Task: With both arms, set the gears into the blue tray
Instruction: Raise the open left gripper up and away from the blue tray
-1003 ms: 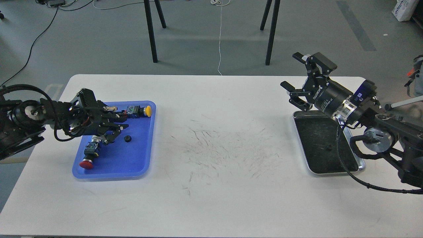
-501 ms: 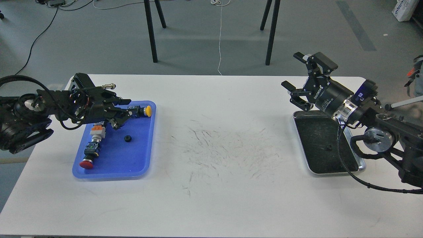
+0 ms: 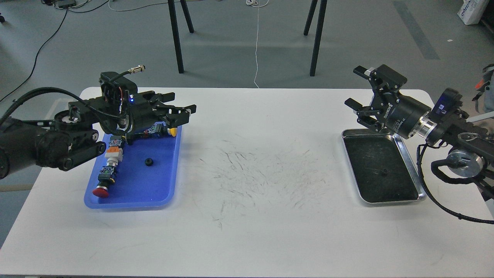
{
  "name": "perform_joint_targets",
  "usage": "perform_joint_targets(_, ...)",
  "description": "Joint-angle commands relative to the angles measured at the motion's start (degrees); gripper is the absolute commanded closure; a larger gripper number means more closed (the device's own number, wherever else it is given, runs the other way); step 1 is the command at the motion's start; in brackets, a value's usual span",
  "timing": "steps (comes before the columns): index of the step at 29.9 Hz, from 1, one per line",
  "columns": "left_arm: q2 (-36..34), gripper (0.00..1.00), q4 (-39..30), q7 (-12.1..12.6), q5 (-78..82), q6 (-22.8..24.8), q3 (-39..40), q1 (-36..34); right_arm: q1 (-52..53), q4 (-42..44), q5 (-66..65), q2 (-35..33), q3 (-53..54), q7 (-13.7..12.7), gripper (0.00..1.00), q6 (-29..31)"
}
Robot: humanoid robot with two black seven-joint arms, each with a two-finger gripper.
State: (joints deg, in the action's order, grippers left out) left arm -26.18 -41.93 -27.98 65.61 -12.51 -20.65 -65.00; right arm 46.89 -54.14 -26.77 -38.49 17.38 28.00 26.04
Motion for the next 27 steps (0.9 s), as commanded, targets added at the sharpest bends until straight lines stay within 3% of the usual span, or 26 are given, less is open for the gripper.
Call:
perform_joint_targets(1,1.83,0.01,0.35,-0.02,-5.83,2.13,3.77,0.75,-0.22,0.18,-6.44,-1.32,-0.07,0.0,0.02,-0.11)
perform_joint_targets(9,2.89,0.0,2.29,-0.02,-18.13,5.3,17.82,4.61,0.65,0.0,-20.4,-2.99,-0.16,0.0,0.02,-0.03)
perform_joint_targets(16,2.98,0.0,2.11,-0.02,-30.08,6.01,24.42,8.3,0.74,0.62,-37.37,-3.96,-0.24,0.0,0.02,-0.11)
perform_joint_targets(27,2.27,0.0,1.59,-0.02,-44.16,6.18,28.91,11.55,1.18,2.64,-37.66,-4.66,0.64,0.0,0.02,-1.51)
